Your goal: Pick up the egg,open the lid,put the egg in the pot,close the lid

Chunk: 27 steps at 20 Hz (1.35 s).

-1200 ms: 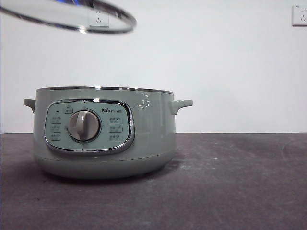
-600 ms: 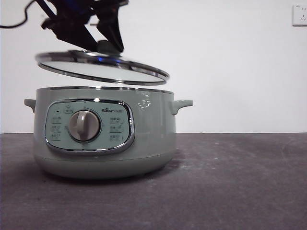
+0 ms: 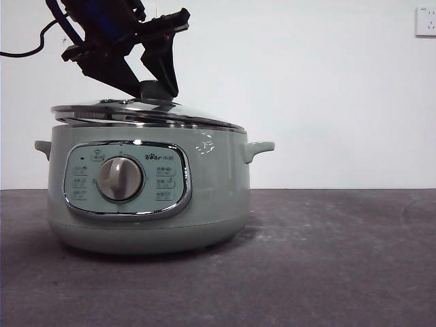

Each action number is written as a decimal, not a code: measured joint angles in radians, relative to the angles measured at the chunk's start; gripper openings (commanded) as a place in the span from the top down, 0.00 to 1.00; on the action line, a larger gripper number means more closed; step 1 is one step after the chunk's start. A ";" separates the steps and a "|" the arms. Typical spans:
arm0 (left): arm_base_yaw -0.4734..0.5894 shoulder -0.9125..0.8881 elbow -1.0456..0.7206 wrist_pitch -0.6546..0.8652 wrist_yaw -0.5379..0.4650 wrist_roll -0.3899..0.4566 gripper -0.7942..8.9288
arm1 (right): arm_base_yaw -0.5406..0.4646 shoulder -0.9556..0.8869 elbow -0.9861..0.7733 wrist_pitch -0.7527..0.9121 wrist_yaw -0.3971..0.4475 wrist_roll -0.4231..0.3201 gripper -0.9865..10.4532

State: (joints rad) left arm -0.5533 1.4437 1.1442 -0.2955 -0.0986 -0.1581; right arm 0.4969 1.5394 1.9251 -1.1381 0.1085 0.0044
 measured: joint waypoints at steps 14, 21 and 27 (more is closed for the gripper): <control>-0.001 0.026 0.025 -0.061 0.003 -0.016 0.91 | 0.000 0.000 0.000 0.000 0.000 0.000 0.50; -0.003 0.030 0.032 -0.077 -0.005 -0.006 0.38 | 0.000 0.000 0.000 0.000 0.000 0.000 0.50; -0.008 0.022 0.061 -0.114 -0.003 0.000 0.38 | 0.000 0.000 0.000 -0.002 0.000 0.000 0.50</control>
State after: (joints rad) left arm -0.5613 1.4658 1.2057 -0.4095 -0.1017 -0.1581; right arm 0.4969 1.5391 1.9251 -1.1400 0.1085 0.0044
